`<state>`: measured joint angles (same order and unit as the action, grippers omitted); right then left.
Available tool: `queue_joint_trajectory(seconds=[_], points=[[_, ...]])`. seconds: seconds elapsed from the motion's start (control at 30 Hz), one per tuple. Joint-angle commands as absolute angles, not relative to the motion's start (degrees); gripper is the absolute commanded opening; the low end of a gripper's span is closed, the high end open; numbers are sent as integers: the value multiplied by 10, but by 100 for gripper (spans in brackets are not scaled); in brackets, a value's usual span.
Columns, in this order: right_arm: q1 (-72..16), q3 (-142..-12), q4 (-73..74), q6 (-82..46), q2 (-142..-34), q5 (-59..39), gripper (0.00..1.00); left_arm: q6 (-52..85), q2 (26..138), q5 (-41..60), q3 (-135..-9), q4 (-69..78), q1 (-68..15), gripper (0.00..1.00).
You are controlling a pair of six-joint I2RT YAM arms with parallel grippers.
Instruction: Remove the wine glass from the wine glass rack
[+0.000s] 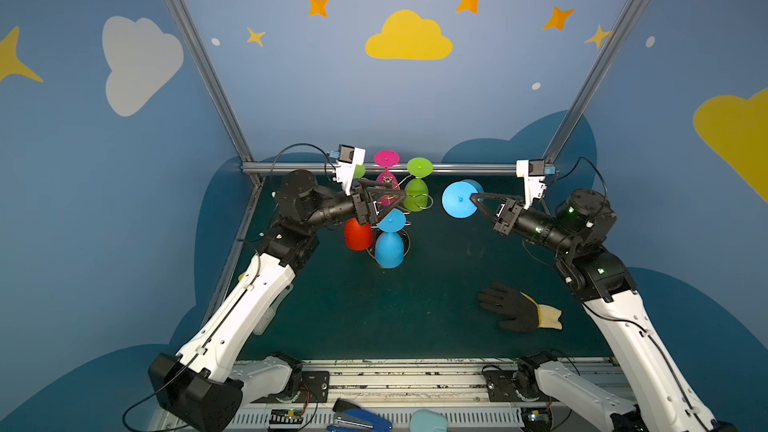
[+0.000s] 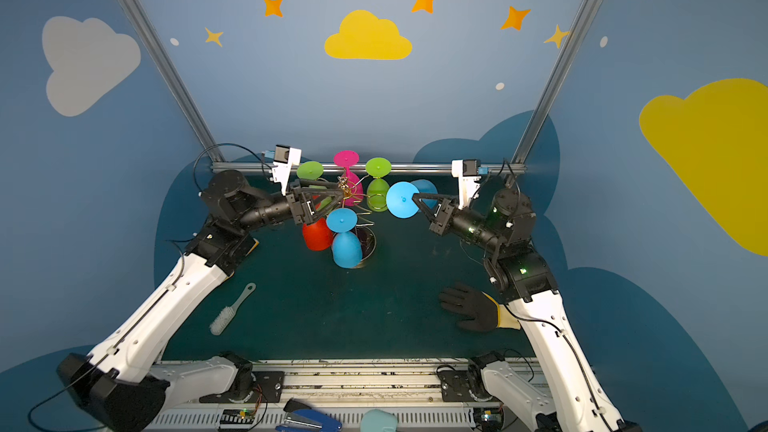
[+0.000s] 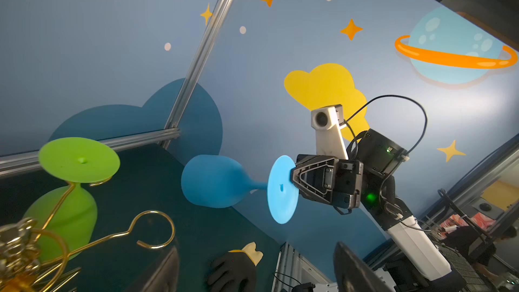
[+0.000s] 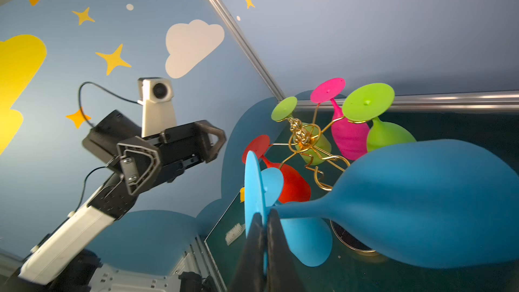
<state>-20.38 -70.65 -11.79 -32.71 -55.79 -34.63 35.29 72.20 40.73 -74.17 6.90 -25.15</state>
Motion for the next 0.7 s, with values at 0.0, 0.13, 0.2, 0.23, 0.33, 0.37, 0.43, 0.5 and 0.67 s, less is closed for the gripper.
queue_joint_trajectory(seconds=[0.0,0.13,0.2,0.23,0.33,0.37,0.43,0.5,0.67], points=[[-217,-727,-91,-313,-557,-374,0,332,755,418,-774,86,-281,85],[-230,-726,-86,-321,-556,-382,0,331,791,419,-800,97,-304,85],[-236,-725,-83,-323,-556,-383,0,332,802,423,-811,103,-313,85],[-238,-726,-82,-323,-556,-382,0,332,805,427,-815,106,-317,85],[-241,-725,-77,-327,-561,-383,0,325,812,437,-827,104,-331,83],[-242,-725,-73,-330,-562,-387,0,323,814,440,-830,101,-333,82],[-244,-725,-68,-334,-567,-390,0,322,816,447,-831,98,-337,78],[-246,-724,-63,-335,-571,-390,0,325,818,454,-833,98,-338,73],[-248,-721,-47,-342,-574,-394,0,337,825,482,-831,105,-340,57]])
